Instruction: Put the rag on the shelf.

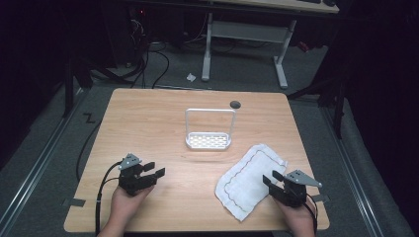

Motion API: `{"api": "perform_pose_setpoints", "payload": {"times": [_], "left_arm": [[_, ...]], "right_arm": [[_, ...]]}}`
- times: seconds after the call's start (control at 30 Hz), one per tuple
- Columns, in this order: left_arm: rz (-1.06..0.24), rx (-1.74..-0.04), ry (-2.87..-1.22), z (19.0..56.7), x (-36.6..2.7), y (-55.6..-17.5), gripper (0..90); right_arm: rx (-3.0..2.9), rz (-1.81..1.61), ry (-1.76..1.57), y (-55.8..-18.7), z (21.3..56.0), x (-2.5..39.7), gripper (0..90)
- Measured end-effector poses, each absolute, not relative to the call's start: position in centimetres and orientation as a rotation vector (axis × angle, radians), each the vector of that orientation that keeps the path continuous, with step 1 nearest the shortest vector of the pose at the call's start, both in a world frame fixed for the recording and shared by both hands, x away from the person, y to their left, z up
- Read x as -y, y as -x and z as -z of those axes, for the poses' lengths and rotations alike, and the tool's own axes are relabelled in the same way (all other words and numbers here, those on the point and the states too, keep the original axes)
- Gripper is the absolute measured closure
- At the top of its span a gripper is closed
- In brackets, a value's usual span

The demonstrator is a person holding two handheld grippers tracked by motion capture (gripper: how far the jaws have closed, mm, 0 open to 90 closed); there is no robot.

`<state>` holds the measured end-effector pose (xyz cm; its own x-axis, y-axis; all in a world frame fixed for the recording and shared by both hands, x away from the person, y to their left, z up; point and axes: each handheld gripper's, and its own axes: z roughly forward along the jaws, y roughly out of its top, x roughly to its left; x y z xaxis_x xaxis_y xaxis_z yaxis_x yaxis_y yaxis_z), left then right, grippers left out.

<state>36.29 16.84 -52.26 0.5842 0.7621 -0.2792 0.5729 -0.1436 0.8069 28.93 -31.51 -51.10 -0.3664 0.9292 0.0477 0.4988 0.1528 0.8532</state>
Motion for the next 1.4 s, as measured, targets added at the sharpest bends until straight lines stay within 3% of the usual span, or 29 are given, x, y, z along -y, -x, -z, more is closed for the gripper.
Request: {"api": "perform_pose_setpoints", "payload": {"times": [0.37, 0.47, 0.6, 0.63, 0.83, 1.0, 1.4], "left_arm": [[-0.255, -1.084, -1.843, 52.4, -16.4, -36.2, 44.0], [-0.257, -1.076, -1.845, 52.5, -16.2, -36.2, 44.7], [-0.264, -1.075, -1.883, 52.5, -15.8, -36.0, 65.5], [-0.259, -1.072, -1.885, 52.6, -15.7, -36.0, 67.7], [-0.274, -1.074, -1.907, 52.5, -15.6, -35.9, 76.7], [-0.259, -1.061, -1.913, 52.4, -15.4, -35.8, 83.3], [-0.231, -0.998, -1.951, 52.5, -13.7, -35.2, 82.7]], "right_arm": [[-1.940, -1.133, -1.394, -28.7, 51.8, 32.6, 55.4], [-1.939, -1.153, -1.402, -29.3, 51.7, 32.9, 64.4], [-1.931, -1.160, -1.467, -31.4, 51.4, 33.8, 87.9], [-1.938, -1.135, -1.484, -32.0, 51.6, 33.9, 90.0], [-2.002, -0.975, -1.545, -35.3, 53.2, 33.8, 90.0], [-2.046, -1.009, -1.488, -35.5, 53.5, 33.0, 90.0], [-2.221, -1.037, -1.290, -35.0, 53.4, 26.8, 90.0]]}}
